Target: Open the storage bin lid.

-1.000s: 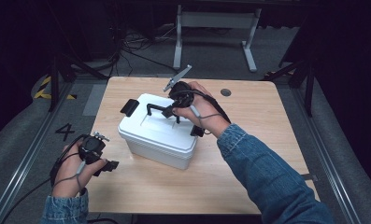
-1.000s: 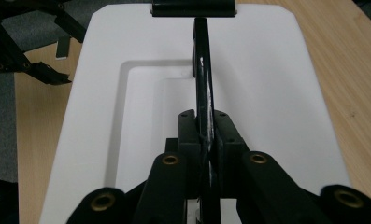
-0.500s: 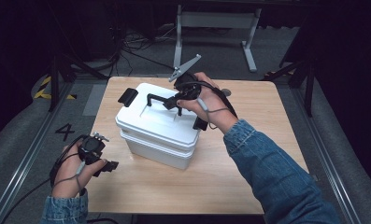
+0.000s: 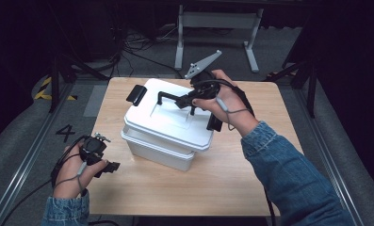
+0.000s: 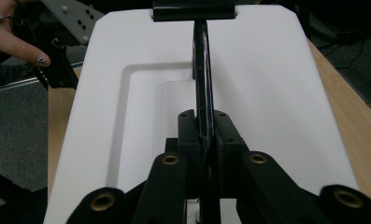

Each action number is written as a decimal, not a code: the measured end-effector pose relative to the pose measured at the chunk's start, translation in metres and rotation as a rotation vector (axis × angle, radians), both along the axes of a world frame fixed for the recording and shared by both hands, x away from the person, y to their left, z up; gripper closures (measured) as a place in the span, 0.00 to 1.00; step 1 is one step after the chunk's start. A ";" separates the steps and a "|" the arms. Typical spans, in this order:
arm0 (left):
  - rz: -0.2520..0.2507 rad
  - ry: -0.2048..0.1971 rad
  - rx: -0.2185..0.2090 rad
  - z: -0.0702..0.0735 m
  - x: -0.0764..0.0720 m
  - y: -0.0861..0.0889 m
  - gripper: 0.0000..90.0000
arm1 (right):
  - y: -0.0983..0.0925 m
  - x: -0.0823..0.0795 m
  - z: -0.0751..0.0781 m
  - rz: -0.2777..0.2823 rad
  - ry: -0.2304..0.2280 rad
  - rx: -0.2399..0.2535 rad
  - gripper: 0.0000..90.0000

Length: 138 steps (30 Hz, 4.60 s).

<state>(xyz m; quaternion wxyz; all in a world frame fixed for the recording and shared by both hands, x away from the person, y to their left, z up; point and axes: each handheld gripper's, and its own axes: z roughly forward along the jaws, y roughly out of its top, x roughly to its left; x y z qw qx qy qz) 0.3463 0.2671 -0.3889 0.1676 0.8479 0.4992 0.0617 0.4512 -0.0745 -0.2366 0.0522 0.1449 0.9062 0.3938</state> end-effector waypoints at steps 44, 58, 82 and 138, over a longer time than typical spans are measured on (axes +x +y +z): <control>0.001 0.024 0.008 -0.004 0.001 -0.002 0.28 | -0.185 -0.011 -0.009 -0.227 0.012 0.017 0.94; 0.006 0.019 0.002 -0.004 0.000 0.000 0.28 | -0.230 -0.001 -0.032 -0.327 0.034 -0.002 0.94; 0.013 0.007 0.007 -0.006 0.002 0.000 0.29 | -0.251 0.029 -0.129 -0.413 0.137 -0.052 0.94; 0.010 0.022 0.002 -0.009 0.004 -0.003 0.29 | -0.279 0.026 -0.185 -0.581 0.191 0.007 0.63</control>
